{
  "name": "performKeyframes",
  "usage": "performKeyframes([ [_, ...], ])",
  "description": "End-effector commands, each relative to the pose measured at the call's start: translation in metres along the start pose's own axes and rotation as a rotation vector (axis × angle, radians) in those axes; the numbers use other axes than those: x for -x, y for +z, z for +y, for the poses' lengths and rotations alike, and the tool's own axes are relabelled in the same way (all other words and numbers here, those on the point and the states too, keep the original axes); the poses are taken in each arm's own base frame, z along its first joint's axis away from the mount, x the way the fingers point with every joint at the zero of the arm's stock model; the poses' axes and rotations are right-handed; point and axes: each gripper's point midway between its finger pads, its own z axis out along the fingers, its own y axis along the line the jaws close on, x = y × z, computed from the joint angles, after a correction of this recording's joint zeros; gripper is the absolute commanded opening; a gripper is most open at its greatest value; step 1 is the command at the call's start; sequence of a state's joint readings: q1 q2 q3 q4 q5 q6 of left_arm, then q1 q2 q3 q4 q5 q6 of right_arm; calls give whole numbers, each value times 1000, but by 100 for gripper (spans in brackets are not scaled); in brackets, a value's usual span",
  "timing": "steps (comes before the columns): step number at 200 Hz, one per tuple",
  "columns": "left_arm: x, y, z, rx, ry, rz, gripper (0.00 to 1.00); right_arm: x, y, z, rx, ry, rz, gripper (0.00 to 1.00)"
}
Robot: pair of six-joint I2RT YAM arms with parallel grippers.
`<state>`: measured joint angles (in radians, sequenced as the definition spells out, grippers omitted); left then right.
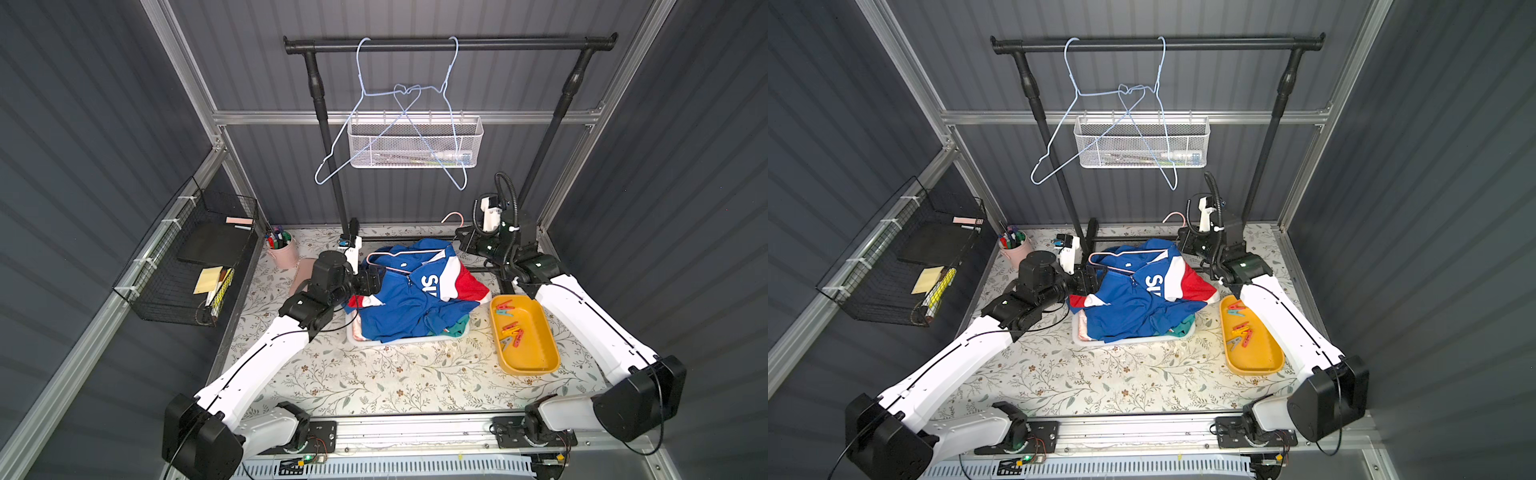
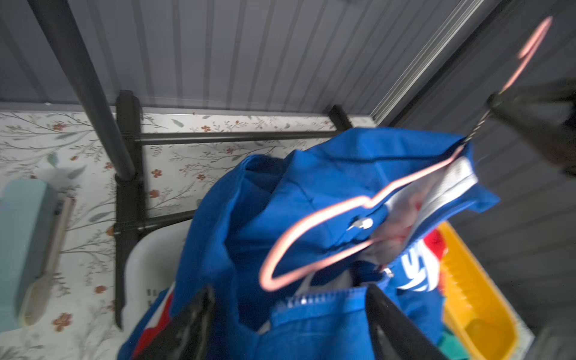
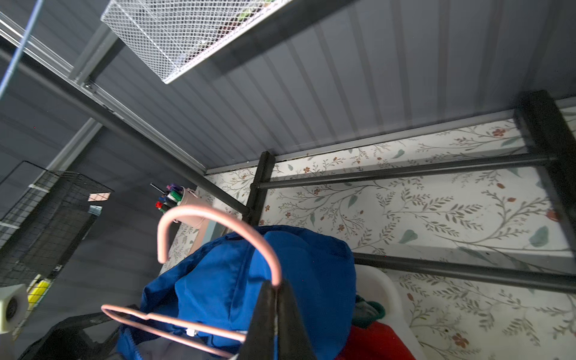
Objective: Remove the clothespins securing jackets to the hanger
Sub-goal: Remove the jacket from the hanger.
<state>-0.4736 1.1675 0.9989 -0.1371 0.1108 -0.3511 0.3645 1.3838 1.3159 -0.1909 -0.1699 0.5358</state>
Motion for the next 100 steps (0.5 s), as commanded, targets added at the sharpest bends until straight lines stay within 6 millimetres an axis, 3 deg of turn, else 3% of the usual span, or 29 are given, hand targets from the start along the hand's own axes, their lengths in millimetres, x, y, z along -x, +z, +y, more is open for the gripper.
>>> performKeyframes([
  [1, 27, -21, -26, -126, 72, -108, 86, 12, 1, 11, 86, 31, -25, 0],
  [27, 24, -28, -26, -136, 87, -115, 92, 18, 2, 16, 188, 64, 6, 0],
  [67, 54, -61, -35, -185, 133, -295, 89, 22, 5, 10, 274, 110, 44, 0],
  [100, 49, -50, -34, -217, 167, -272, 84, 22, 5, 12, 317, 122, 56, 0],
])
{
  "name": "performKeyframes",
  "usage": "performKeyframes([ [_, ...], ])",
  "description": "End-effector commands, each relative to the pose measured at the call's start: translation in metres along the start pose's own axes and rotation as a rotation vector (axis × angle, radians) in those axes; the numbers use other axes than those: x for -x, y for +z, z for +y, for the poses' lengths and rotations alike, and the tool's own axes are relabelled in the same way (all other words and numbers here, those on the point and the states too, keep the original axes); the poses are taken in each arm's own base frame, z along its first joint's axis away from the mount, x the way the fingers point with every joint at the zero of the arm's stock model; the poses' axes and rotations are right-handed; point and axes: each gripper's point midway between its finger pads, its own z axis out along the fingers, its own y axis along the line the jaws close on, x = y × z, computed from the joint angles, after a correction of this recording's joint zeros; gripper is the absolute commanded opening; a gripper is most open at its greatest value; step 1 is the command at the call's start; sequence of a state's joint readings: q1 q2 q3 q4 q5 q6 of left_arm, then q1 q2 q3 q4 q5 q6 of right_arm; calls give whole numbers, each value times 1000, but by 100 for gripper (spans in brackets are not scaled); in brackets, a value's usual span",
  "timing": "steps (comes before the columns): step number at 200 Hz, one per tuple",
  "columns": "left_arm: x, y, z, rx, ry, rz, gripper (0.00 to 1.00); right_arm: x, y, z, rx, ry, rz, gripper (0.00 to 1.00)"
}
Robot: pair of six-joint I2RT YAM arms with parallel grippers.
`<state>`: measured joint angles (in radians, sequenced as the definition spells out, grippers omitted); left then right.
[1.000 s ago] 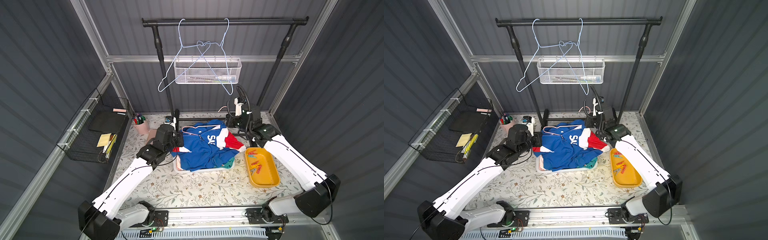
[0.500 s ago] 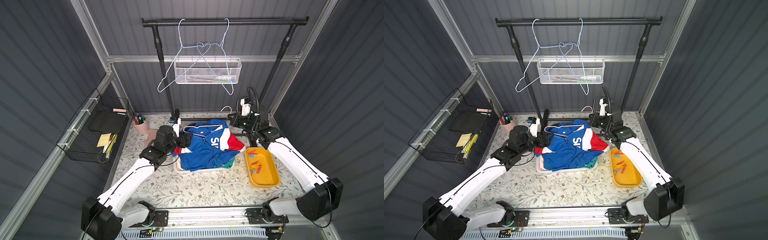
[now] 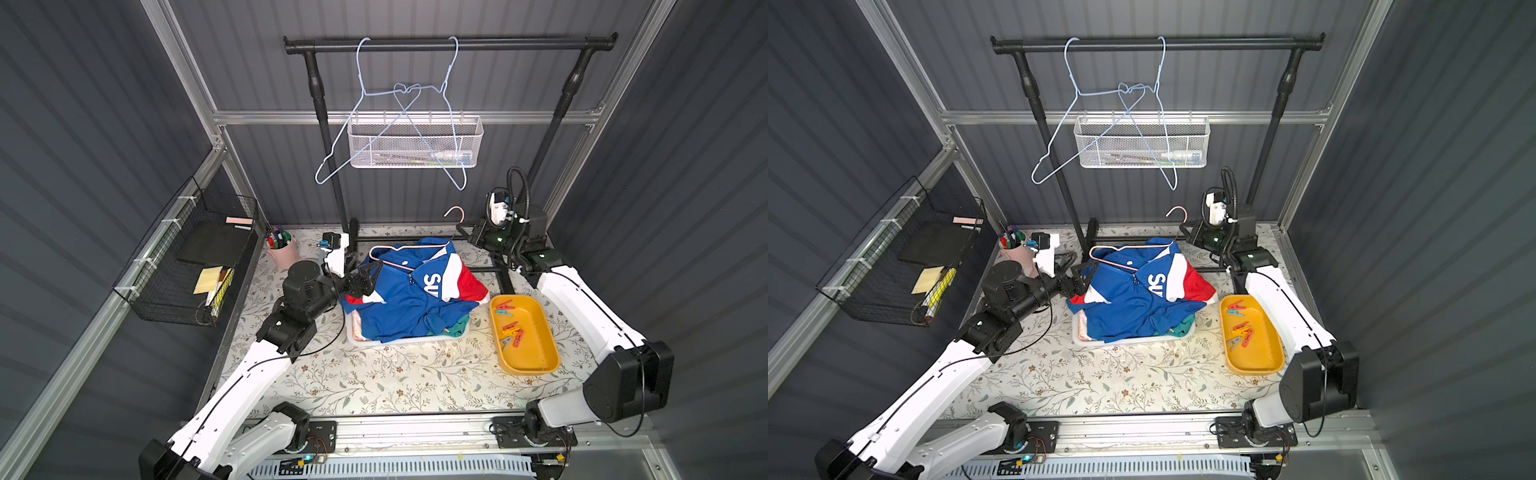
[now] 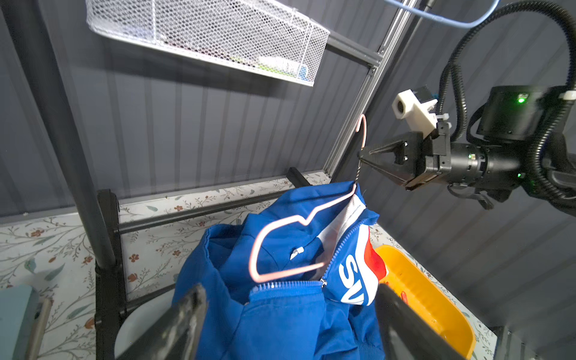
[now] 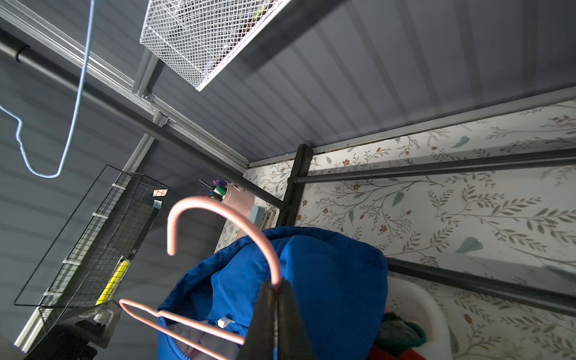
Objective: Remove the clothespins securing jackets to the hanger
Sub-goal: Remove the jacket from the hanger.
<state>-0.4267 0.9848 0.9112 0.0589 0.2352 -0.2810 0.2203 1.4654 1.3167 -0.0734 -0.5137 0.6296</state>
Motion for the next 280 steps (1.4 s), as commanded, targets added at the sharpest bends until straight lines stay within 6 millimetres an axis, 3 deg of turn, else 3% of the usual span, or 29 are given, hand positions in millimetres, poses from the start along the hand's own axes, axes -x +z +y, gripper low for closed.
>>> performKeyframes([
  [1, 1, 6, -6, -61, 53, -19, 84, 9, -4, 25, 118, -8, -6, 0],
  [43, -3, 15, -6, -98, 67, -18, 70, 6, -3, 30, 158, -7, 11, 0],
  [63, -4, 18, -13, -151, 72, -19, 59, 4, -2, 30, 169, -7, 23, 0],
  [85, -3, 22, -13, -166, 65, -27, 28, 2, -2, 33, 186, -10, 35, 0],
  [111, 8, 18, -16, -186, 46, -70, 0, -4, -2, 40, 235, -19, 74, 0],
  [147, 30, 2, -27, -212, 8, -142, 0, -9, -2, 46, 278, -26, 110, 1],
  [184, 65, -21, -17, -75, 4, -219, 0, -1, -4, 41, 227, -34, 61, 71],
  [198, 78, -32, -17, -41, 12, -240, 0, 2, -5, 42, 217, -39, 48, 83],
  [228, 107, -52, -14, 41, 12, -287, 0, 1, -10, 41, 204, -52, 35, 95],
  [280, 140, -76, -26, 60, 45, -331, 0, -20, -7, 29, 185, -27, 94, 94],
])
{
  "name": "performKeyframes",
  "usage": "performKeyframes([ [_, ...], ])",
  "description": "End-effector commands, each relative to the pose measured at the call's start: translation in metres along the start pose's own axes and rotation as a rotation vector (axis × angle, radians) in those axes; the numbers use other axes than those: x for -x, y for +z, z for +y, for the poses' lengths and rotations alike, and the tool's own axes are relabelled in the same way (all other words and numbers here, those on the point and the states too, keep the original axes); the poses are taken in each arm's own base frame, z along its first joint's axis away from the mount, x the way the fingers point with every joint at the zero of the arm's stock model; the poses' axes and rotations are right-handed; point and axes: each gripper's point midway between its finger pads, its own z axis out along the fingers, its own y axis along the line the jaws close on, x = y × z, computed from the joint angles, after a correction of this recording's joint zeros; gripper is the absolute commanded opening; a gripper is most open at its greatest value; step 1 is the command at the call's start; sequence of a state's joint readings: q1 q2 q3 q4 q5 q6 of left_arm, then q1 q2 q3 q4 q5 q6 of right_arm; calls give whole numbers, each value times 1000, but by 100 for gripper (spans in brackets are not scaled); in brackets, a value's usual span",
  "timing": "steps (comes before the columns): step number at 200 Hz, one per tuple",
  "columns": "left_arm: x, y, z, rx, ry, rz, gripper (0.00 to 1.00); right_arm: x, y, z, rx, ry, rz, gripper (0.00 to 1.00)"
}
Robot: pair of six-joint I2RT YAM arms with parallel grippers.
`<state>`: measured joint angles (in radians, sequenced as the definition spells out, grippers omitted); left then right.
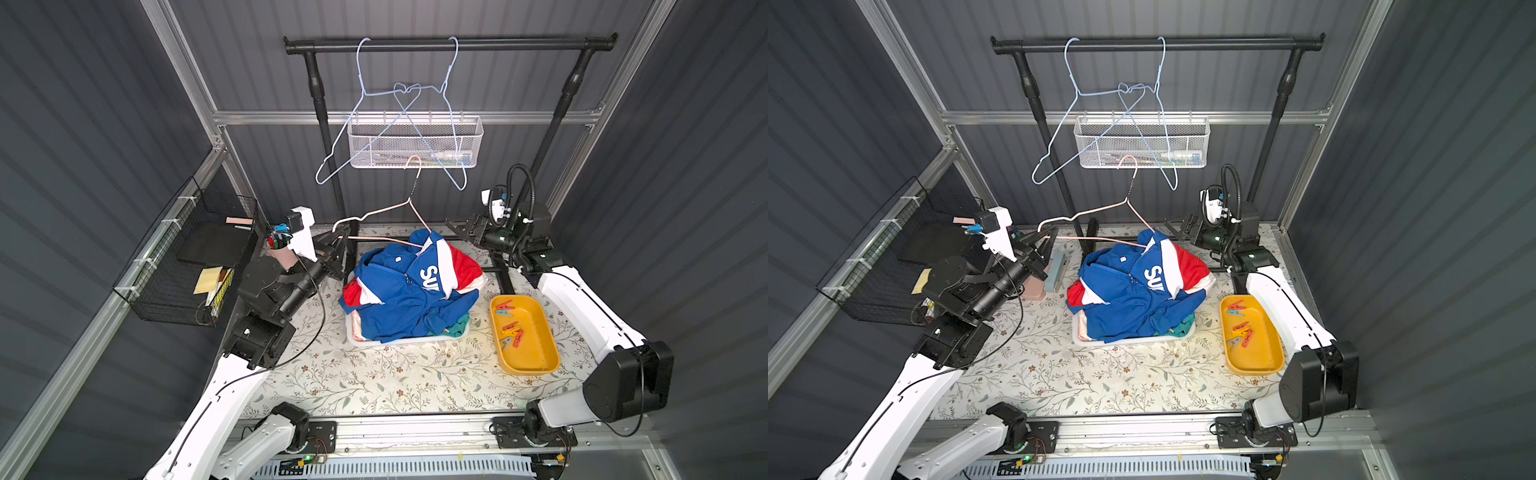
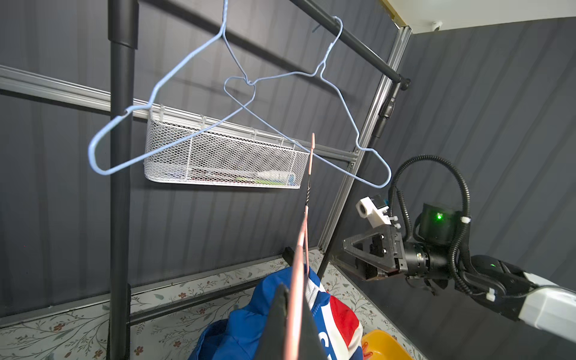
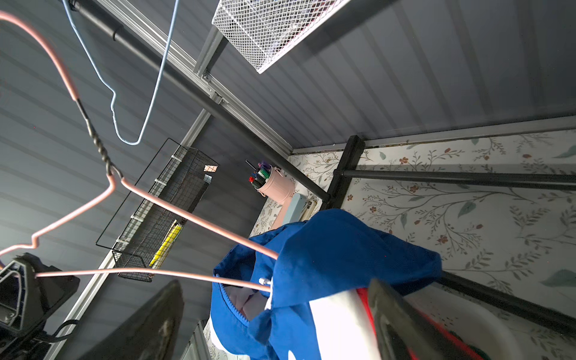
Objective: Remove the clothespins securing jackets to the hanger
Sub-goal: Remove the jacket from the hanger.
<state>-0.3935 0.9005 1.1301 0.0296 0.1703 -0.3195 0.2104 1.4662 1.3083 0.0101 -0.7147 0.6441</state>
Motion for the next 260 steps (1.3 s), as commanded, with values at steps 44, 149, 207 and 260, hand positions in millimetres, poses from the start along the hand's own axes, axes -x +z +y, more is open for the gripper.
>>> performKeyframes([
  [44, 66, -25, -9, 62, 35, -102, 0, -26, 5, -5, 25, 20, 71, 97],
  [149, 83, -13, -47, -126, -2, -62, 0, -19, -7, 18, 200, 78, 30, 99],
  [207, 65, -2, -64, -273, -47, -15, 0, -3, -24, 13, 266, 127, -57, 92],
  [260, 58, 10, -62, -286, -100, -2, 0, -5, -35, 3, 295, 197, -67, 83],
])
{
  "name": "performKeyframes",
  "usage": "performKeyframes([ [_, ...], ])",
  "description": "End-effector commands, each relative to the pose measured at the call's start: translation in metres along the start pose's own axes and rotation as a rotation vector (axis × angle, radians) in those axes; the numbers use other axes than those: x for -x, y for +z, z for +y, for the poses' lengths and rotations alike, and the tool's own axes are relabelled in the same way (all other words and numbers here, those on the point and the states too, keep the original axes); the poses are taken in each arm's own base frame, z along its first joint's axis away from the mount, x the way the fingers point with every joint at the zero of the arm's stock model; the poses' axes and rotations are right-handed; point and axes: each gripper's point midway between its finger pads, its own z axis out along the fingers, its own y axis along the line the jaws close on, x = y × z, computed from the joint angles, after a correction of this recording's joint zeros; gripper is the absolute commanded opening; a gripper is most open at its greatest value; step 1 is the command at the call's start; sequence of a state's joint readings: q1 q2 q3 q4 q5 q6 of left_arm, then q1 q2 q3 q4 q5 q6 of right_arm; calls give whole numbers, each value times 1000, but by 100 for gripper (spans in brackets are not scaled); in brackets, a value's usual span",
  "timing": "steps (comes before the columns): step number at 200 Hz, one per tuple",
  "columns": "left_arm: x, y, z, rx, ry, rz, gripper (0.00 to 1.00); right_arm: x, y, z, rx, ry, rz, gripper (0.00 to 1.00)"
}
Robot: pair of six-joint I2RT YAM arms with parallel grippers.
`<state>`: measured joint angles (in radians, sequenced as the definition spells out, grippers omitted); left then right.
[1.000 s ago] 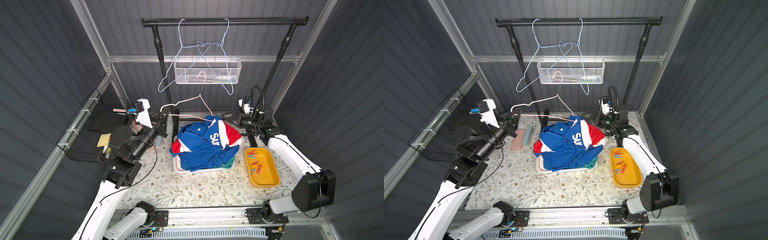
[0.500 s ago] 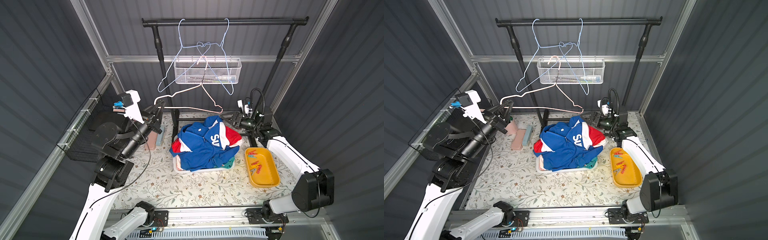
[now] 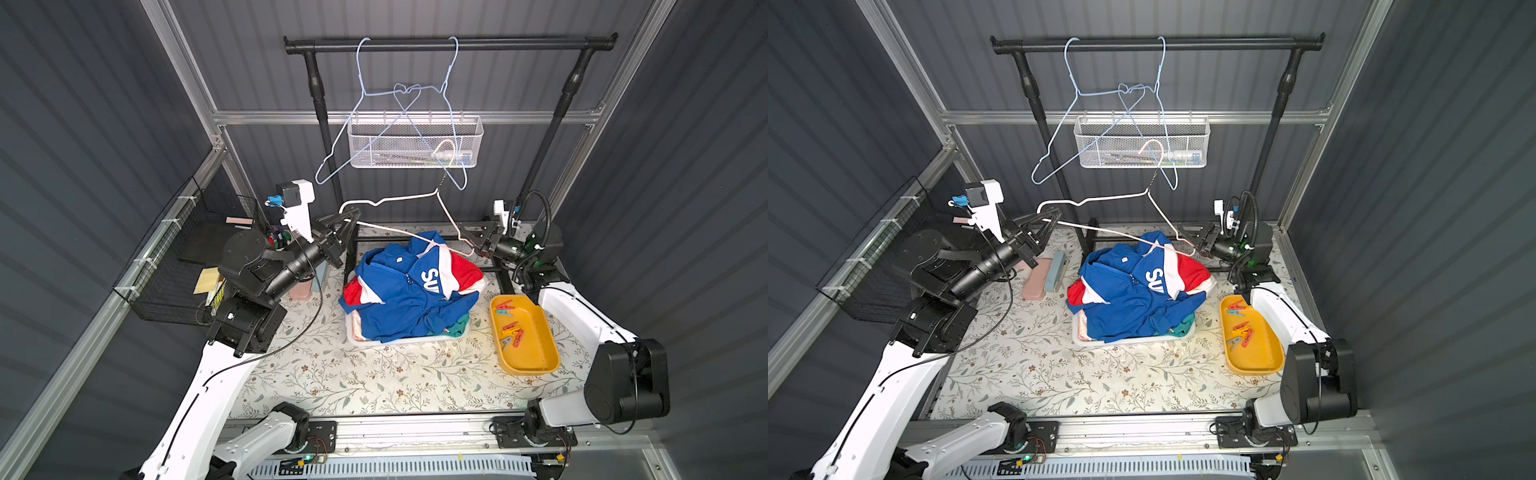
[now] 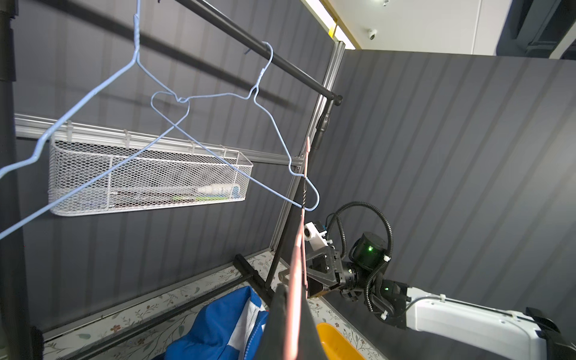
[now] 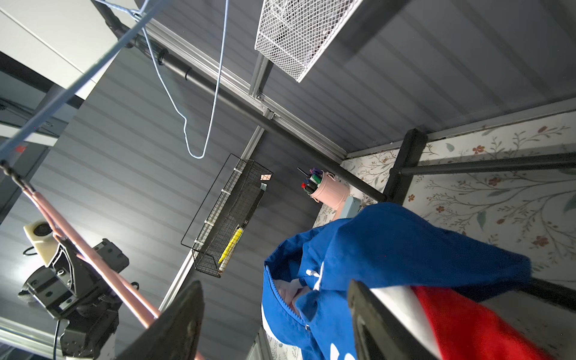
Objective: Remove the clothespins securing jackets to the hanger
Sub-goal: Remove the jacket from the hanger, then place the hanger at the clothesline.
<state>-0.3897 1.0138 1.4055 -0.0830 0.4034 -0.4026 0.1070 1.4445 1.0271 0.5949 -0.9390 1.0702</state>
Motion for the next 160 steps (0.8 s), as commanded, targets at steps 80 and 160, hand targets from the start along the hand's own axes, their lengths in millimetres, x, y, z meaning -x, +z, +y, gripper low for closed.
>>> performKeyframes([
  [80, -9, 29, 7, -106, -93, 21, 0, 0, -48, 15, 130, 37, -106, 98],
  [160, -27, 27, 31, -135, -140, 64, 0, -21, -55, 9, 129, 61, -71, 93],
])
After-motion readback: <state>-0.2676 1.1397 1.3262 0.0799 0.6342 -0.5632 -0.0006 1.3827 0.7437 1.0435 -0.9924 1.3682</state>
